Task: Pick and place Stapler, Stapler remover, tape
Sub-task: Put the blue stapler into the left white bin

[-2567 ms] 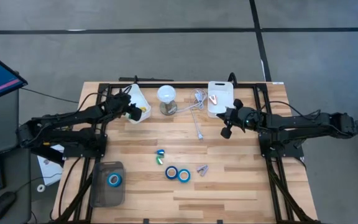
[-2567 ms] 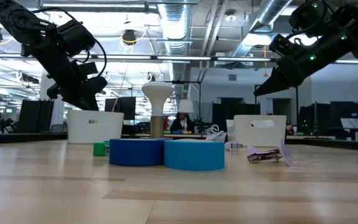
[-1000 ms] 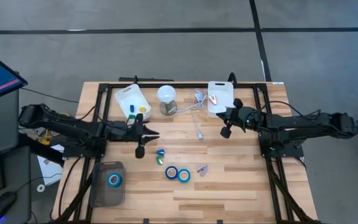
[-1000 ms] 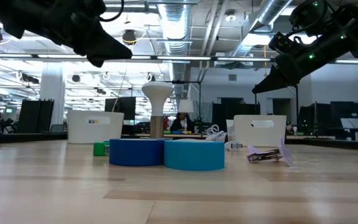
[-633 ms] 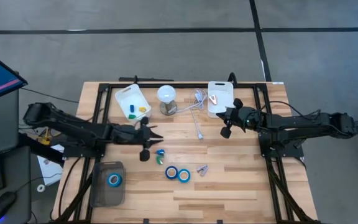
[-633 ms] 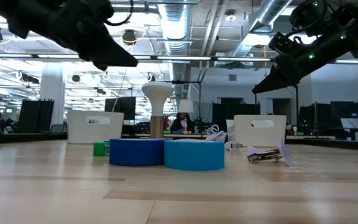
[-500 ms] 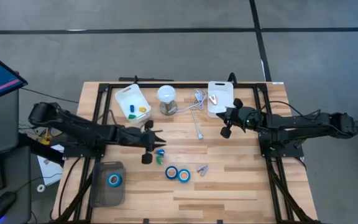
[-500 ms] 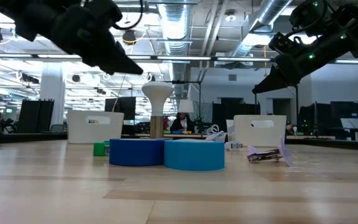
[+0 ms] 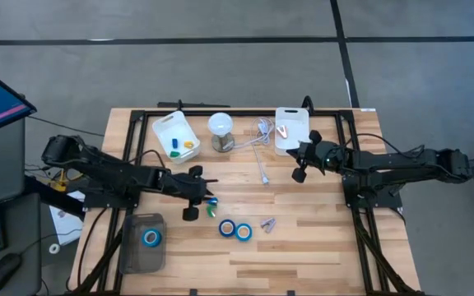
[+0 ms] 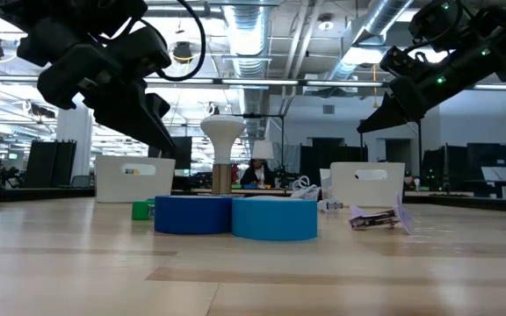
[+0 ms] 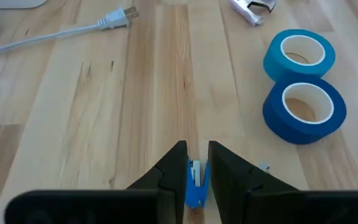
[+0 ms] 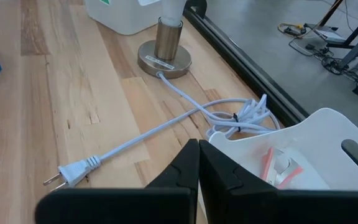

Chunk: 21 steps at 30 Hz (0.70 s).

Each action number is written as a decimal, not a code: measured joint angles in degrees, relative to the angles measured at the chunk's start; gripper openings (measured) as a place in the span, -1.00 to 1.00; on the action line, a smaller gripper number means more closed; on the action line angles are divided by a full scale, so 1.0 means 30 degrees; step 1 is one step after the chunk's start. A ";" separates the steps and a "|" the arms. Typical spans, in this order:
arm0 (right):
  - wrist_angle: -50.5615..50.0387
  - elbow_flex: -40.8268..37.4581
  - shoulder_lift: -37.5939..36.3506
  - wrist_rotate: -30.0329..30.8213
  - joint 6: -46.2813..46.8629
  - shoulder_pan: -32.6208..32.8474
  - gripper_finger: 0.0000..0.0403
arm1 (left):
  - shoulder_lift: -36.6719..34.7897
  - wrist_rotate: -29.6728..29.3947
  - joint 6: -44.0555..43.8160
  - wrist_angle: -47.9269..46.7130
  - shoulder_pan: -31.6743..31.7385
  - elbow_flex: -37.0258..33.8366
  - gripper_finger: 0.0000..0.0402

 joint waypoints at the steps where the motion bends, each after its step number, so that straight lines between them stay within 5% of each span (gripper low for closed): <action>1: -0.0005 0.0000 -0.0002 0.0000 0.0000 0.0000 -1.00 | 0.0000 -0.0007 0.0000 -0.0014 0.0000 0.0000 -0.70; 21: -0.0063 0.0000 0.0000 0.0015 -0.0009 0.0000 -1.00 | 0.2426 -0.0225 -0.1383 0.0060 0.0000 -0.0408 -0.13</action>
